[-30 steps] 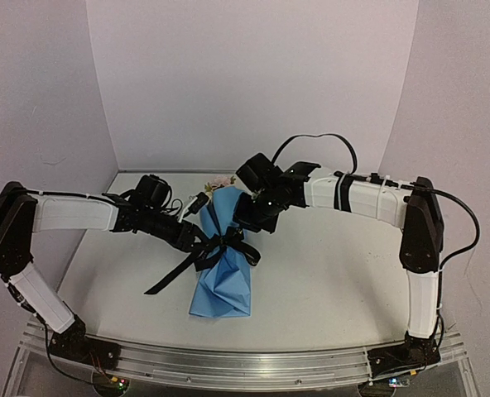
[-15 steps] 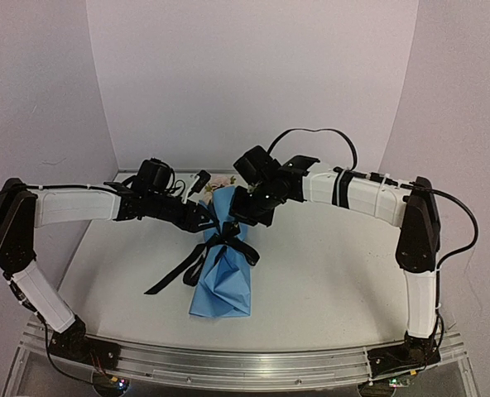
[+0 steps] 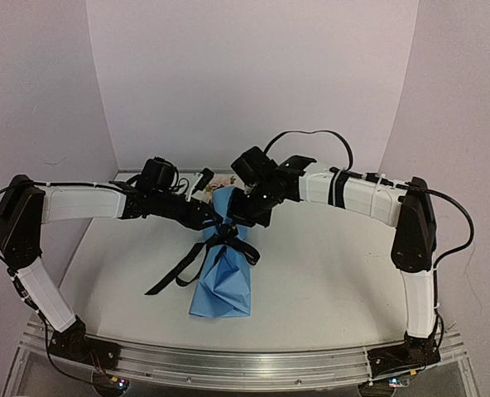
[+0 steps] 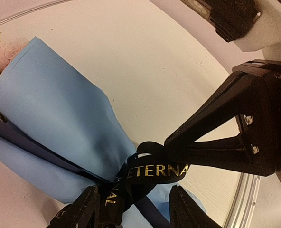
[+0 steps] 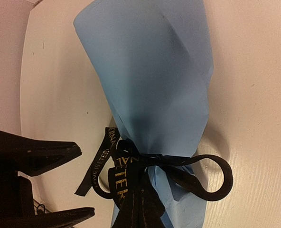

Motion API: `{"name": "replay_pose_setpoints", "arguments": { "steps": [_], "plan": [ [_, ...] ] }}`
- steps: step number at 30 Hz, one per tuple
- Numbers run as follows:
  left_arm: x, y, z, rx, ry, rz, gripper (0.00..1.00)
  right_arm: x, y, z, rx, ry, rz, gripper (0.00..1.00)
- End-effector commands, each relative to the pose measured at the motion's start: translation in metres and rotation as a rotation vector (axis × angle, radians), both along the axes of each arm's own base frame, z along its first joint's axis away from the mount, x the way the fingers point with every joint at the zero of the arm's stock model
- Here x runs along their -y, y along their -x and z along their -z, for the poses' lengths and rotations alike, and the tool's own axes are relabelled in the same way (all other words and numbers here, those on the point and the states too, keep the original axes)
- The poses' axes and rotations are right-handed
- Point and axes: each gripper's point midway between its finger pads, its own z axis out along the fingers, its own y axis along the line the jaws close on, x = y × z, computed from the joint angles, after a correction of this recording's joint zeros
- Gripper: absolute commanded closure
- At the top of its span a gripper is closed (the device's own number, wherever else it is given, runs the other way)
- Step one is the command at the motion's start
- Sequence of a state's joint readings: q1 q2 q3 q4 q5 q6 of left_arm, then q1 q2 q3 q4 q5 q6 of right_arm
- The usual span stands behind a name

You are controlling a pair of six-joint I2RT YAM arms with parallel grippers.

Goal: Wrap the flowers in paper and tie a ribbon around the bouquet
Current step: Cross the right side of the half-tied ribbon on the folded bouquet.

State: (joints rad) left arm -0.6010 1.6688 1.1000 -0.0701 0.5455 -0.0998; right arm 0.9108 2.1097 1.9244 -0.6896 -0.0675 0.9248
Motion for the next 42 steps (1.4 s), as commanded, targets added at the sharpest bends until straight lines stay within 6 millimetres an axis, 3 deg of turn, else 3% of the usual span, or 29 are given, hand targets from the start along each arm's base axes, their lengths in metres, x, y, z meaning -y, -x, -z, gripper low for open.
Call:
{"name": "replay_pose_setpoints", "arguments": {
  "steps": [1, 4, 8, 16, 25, 36, 39, 42],
  "plan": [
    [-0.009, -0.016, -0.013, 0.071, -0.012, -0.082, 0.50, -0.006, -0.003, -0.012, 0.026, -0.011, -0.013, 1.00],
    [-0.036, -0.023, -0.006, 0.047, -0.069, -0.245, 0.54, -0.006, -0.002, -0.009, 0.022, -0.007, -0.012, 1.00],
    [-0.074, -0.009, 0.023, -0.063, -0.160, -0.414, 0.59, -0.005, -0.002, -0.008, 0.021, -0.002, -0.011, 1.00],
    [-0.103, 0.033, 0.066, -0.337, -0.228, -0.570, 0.58, -0.004, -0.001, -0.007, 0.017, 0.003, -0.008, 1.00],
    [-0.100, 0.065, 0.099, -0.470, -0.336, -0.590, 0.54, -0.001, -0.001, -0.008, 0.019, 0.006, 0.001, 1.00],
    [-0.105, 0.069, 0.134, -0.492, -0.442, -0.612, 0.59, -0.002, 0.000, -0.007, 0.015, 0.004, -0.004, 1.00],
    [-0.101, 0.067, 0.136, -0.490, -0.427, -0.602, 0.64, -0.003, -0.001, -0.007, 0.015, 0.002, -0.005, 1.00],
    [-0.095, 0.063, 0.129, -0.468, -0.397, -0.590, 0.76, -0.003, -0.001, -0.007, 0.014, 0.004, -0.005, 1.00]
  ]
}}
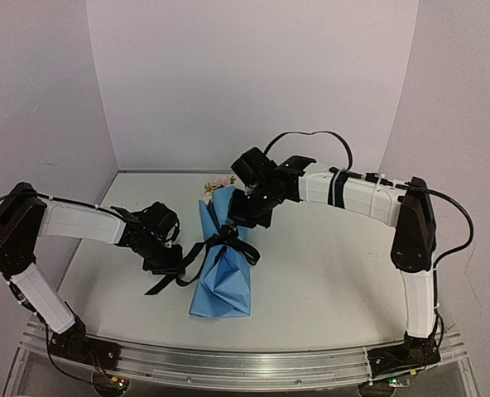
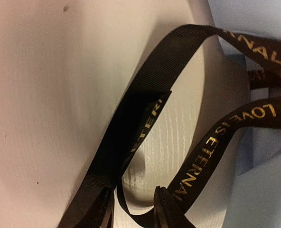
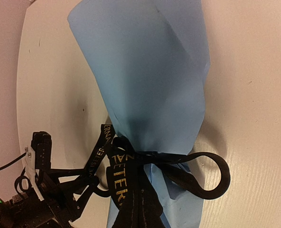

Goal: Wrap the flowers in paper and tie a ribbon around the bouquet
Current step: Cross the right side of the half-tied ribbon on the folded bouquet.

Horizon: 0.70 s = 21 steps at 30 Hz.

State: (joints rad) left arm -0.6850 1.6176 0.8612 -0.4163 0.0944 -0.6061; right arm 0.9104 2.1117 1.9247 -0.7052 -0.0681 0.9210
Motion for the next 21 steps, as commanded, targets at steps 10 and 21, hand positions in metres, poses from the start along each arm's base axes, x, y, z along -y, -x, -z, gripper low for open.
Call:
{"name": "replay_pose_setpoints", "arguments": {
  "steps": [10, 21],
  "plan": [
    [0.016, -0.019, -0.019, 0.104, 0.058, 0.029, 1.00, -0.004, -0.003, -0.008, 0.025, -0.005, -0.001, 1.00],
    [0.041, -0.029, -0.115, 0.395, 0.244, 0.193, 1.00, -0.007, -0.005, -0.012, 0.031, -0.012, 0.001, 1.00]
  ]
}}
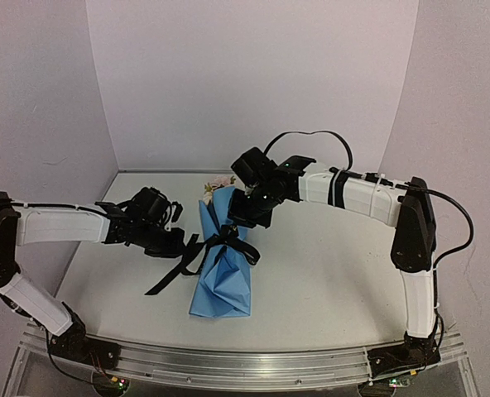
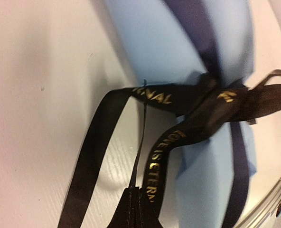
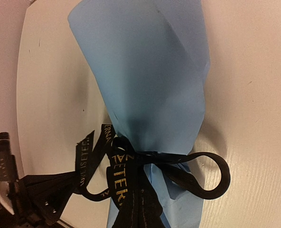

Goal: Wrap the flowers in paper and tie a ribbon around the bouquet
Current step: Cross the right side of the half-tied ribbon on the folded bouquet.

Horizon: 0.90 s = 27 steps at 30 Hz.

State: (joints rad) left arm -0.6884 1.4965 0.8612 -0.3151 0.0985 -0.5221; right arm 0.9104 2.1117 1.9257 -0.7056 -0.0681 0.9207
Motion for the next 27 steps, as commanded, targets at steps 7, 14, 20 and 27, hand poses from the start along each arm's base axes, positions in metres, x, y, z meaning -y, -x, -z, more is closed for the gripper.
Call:
{"name": "replay_pose_setpoints", "arguments": {
  "steps": [7, 14, 20, 27],
  "plan": [
    [0.059, 0.012, -0.114, 0.298, 0.279, 0.396, 1.00, -0.008, -0.007, -0.012, 0.007, -0.037, 0.023, 1.00],
    [0.092, 0.015, -0.100, 0.229, 0.300, 0.551, 1.00, -0.004, -0.016, -0.013, -0.025, -0.070, 0.056, 1.00],
    [0.104, 0.017, -0.095, 0.205, 0.307, 0.614, 1.00, 0.001, -0.026, -0.025, -0.007, -0.088, 0.070, 1.00],
    [0.107, 0.015, -0.085, 0.157, 0.269, 0.643, 1.00, 0.004, -0.035, -0.040, 0.031, -0.102, 0.063, 1.00]
  ]
}}
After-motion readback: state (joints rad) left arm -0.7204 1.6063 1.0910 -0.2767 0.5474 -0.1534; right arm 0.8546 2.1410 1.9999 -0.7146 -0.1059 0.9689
